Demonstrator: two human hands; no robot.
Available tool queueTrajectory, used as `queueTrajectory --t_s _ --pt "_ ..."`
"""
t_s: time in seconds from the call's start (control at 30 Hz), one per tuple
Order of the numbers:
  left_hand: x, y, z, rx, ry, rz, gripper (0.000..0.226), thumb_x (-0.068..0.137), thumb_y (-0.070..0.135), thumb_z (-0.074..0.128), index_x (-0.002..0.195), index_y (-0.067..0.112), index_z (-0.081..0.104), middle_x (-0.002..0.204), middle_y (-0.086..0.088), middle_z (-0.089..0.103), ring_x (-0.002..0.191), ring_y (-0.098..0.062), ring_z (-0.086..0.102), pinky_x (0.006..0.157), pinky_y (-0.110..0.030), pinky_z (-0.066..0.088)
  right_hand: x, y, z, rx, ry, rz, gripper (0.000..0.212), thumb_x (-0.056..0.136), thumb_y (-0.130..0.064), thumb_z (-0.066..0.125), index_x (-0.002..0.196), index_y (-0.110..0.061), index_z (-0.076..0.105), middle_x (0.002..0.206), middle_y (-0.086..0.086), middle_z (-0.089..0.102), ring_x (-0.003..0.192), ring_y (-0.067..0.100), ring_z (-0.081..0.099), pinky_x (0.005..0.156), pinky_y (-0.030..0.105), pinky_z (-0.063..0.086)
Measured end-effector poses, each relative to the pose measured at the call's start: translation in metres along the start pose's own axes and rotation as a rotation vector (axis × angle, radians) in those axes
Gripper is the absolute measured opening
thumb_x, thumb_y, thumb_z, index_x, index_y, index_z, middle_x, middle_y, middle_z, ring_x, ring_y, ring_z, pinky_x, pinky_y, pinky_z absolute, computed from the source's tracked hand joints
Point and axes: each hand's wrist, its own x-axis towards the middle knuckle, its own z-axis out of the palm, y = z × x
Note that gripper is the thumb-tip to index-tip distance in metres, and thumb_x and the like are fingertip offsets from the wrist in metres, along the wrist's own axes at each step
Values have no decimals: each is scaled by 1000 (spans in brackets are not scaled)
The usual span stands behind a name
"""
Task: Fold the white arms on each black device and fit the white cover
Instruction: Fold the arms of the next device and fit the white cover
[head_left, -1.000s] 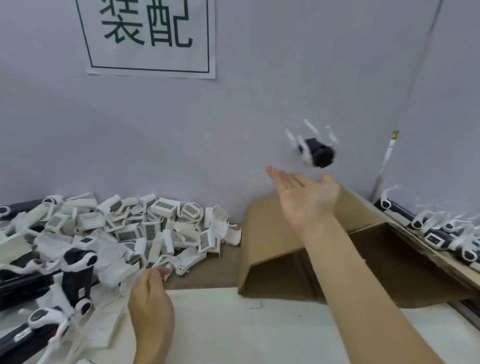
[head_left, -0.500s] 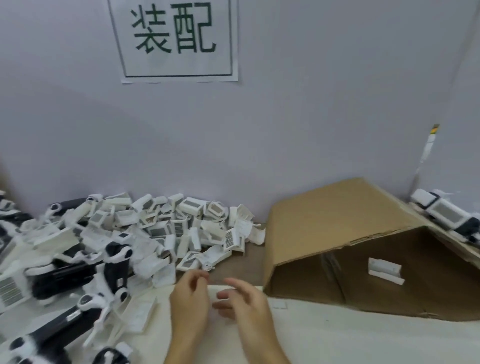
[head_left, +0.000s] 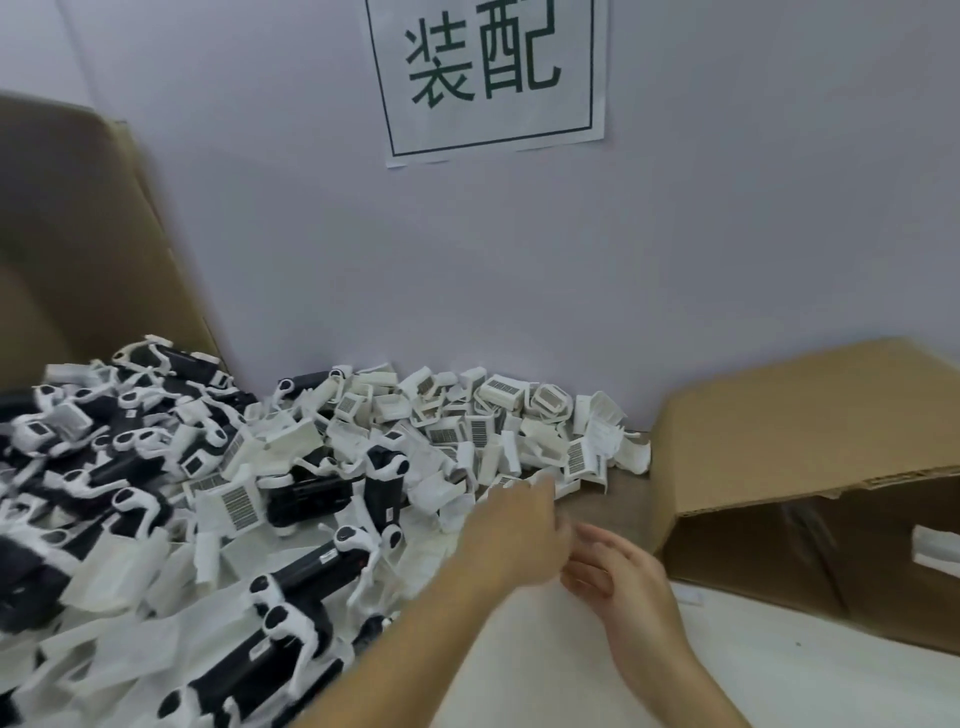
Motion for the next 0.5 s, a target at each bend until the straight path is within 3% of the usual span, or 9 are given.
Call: queueTrajectory --t_s 0.13,0.2,0.3,0.37,0.43,0.5 --pt "20 -16 -56 410 104 34 30 98 29 43 123 14 47 122 -11 57 114 -32 53 83 -41 40 -1 0 -1 -16 5 0 22 101 2 45 108 1 65 88 26 73 75 31 75 65 32 55" --pt "28 -36 -75 636 73 -7 36 97 29 45 130 14 47 129 -11 55 121 -34 50 89 -43 41 -3 -1 0 -39 0 -9 23 101 2 44 108 1 66 90 28 72 75 31 74 65 32 55" --pt "34 -68 -92 868 -53 -202 57 94 43 52 142 16 37 142 -15 45 130 -43 44 100 -57 44 -3 0 0 -66 -10 -16 24 101 2 44 106 2 67 89 27 72 74 31 74 64 31 56" --pt "39 -84 -95 779 -133 -296 65 90 44 59 143 16 35 141 -14 45 128 -42 47 97 -59 47 -2 0 0 -64 -18 -17 24 101 2 44 106 2 67 87 27 72 73 30 73 62 30 56" --pt "42 -93 -94 600 -239 -306 62 89 34 63 142 13 37 137 -11 49 121 -33 53 95 -48 50 -2 1 0 -57 -20 -16 23 101 2 45 105 2 68 85 26 72 71 29 73 59 28 56" --pt "39 -96 -90 514 -251 -271 50 90 20 60 136 11 40 133 -10 52 107 -27 54 84 -38 48 -1 1 -2 -63 -24 -18 23 101 2 45 103 1 68 84 25 72 71 29 73 59 29 55"
